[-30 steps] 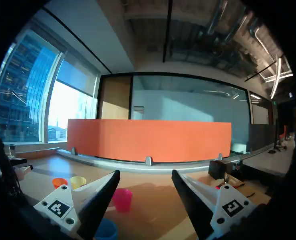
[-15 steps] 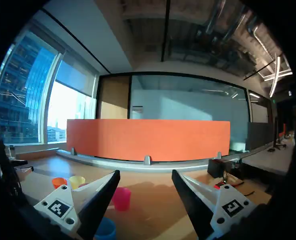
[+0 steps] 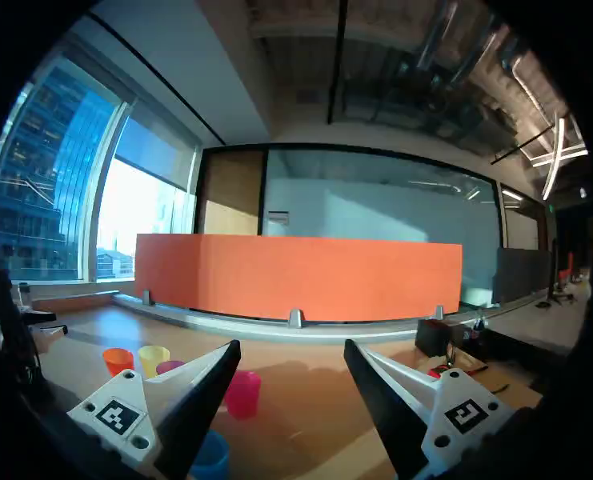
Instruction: Pour water
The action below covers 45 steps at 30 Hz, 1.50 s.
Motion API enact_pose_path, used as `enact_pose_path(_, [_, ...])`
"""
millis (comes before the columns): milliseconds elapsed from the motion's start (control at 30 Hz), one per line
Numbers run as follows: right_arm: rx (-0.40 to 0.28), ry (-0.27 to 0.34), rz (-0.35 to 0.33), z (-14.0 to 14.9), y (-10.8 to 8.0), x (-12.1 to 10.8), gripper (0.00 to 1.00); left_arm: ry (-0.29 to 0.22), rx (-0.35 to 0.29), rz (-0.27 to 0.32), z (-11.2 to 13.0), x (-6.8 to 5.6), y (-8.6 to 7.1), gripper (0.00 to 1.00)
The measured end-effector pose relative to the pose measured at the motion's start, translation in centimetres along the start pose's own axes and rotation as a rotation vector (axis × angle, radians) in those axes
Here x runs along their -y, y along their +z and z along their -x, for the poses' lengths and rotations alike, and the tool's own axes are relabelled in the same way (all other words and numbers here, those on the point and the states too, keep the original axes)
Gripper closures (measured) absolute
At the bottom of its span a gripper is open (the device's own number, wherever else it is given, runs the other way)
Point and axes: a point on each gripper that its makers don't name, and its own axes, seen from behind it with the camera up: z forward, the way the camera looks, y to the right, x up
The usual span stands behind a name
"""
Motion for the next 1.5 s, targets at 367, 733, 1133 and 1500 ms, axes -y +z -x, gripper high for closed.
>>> enact_pose_path(367, [-0.030,-0.018,0.001,-0.2,0.4,-0.7,0.00,0.000,0.000,0.000,0.0,0.0,0.0,0.03])
enact_pose_path(733, [-0.054,0.002,0.017,1.1,0.8,-1.3,0.00,0.000,0.000,0.000,0.0,0.0,0.0,0.03])
enact_pose_path(1133, [-0.045,0.038,0.053,4.1,0.4,-3.2,0.00,0.000,0.000,0.000,0.0,0.0,0.0,0.03])
enact_pose_path(1500, [-0.012,0.036,0.063,6.7,0.2,-4.2,0.00,0.001,0.000,0.000,0.0,0.0,0.0,0.02])
